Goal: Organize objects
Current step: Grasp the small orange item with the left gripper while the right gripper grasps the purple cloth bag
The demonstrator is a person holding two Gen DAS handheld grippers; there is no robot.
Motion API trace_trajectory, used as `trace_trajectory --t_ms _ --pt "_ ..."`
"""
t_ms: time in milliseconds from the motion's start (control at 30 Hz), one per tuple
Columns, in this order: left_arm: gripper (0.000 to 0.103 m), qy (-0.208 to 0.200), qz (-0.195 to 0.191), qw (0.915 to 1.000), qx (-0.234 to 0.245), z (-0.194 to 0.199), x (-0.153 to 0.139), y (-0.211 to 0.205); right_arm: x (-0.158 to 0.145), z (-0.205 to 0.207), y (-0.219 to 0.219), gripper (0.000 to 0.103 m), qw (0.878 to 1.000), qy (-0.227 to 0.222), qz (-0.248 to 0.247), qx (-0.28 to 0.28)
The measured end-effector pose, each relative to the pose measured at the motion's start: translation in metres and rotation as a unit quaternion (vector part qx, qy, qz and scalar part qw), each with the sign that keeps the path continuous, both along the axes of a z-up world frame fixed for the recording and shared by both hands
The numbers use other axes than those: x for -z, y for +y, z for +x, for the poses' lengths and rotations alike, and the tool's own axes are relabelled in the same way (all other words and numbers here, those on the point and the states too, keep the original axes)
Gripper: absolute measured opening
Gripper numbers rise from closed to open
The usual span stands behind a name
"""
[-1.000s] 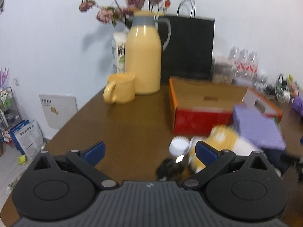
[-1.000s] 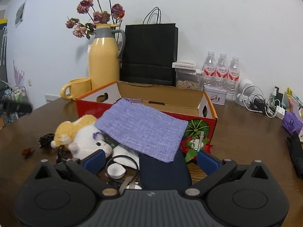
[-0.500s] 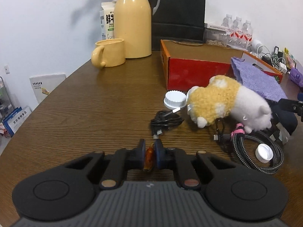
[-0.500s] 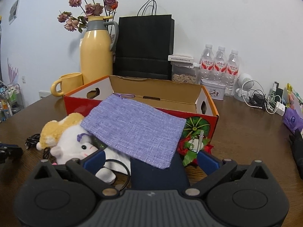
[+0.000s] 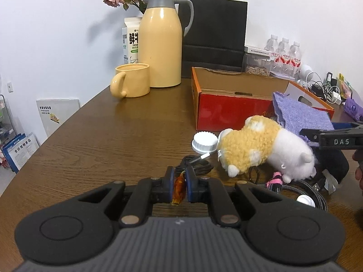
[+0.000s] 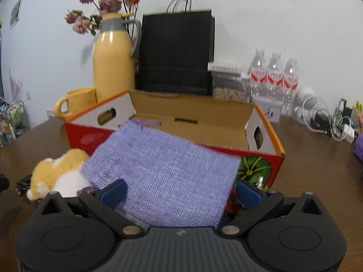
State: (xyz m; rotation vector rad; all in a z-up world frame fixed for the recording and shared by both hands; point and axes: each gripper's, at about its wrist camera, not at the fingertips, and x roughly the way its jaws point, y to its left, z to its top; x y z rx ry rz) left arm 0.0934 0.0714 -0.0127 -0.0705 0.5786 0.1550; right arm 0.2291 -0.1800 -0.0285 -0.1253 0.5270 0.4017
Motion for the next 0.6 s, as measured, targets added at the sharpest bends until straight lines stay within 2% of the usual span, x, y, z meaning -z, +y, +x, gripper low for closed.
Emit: trace_trajectory --t_ms 33,67,200,367,500,600 --pt "0.011 0.000 -0.001 1.0000 0.000 0.000 0.000 0.000 0.002 -0.001 0.000 0.086 1.000 0.001 0.002 -0.005" --pt "0.011 0.000 -0.001 1.0000 0.000 0.000 0.000 0.000 0.003 -0.003 0.000 0.084 1.000 -0.001 -0.003 -0.004" --pt "0.011 -0.001 -0.003 1.0000 0.003 0.000 0.001 -0.001 0.004 -0.008 -0.002 0.068 1.000 -0.014 -0.009 0.006" --pt "0.011 0.000 -0.003 1.0000 0.004 0.000 0.001 -0.002 0.003 -0.018 -0.003 0.062 0.999 -0.038 -0.015 0.005" --pt "0.011 -0.004 -0.001 1.0000 0.006 -0.001 -0.001 -0.002 -0.003 -0.029 -0.006 0.052 0.998 -0.062 -0.014 0.006" --pt "0.011 -0.005 -0.001 1.0000 0.006 -0.002 -0.002 -0.003 -0.004 -0.033 -0.009 0.036 0.998 -0.066 -0.012 0.005"
